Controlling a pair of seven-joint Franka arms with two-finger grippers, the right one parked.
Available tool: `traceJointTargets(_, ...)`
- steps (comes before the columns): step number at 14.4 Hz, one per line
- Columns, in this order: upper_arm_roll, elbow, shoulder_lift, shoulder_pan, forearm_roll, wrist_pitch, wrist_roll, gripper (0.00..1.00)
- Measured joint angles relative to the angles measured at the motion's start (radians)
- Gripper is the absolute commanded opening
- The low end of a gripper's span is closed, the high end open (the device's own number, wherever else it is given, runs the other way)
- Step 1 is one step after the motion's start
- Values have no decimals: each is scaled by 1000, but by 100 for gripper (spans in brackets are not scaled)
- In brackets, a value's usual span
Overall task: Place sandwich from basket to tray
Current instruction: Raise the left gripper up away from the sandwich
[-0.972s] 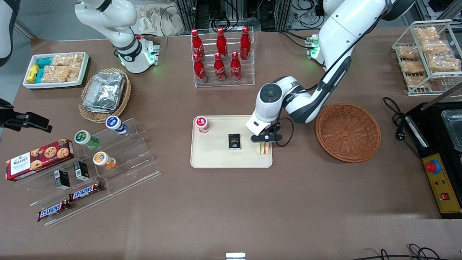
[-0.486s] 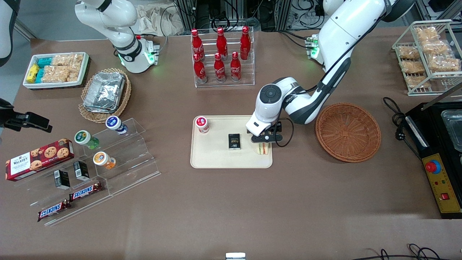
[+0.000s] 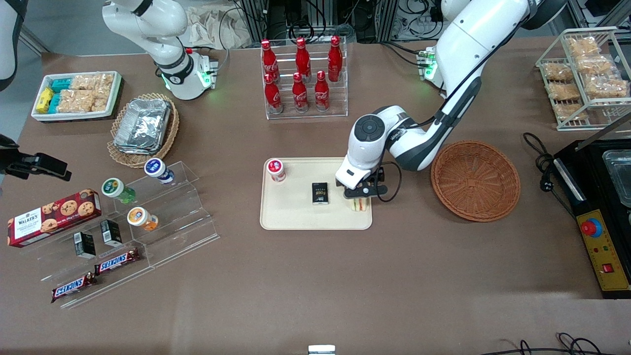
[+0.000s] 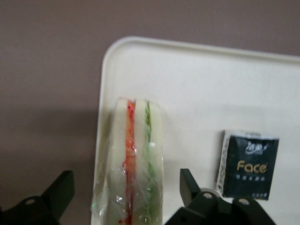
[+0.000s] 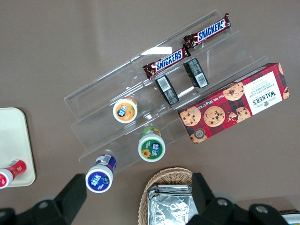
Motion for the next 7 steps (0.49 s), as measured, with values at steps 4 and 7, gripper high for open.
traceJointTargets(4, -6, 183, -87, 2, -74, -285, -17, 99)
traceJointTargets(7, -4, 280, -192, 25, -158, -432, 18, 98)
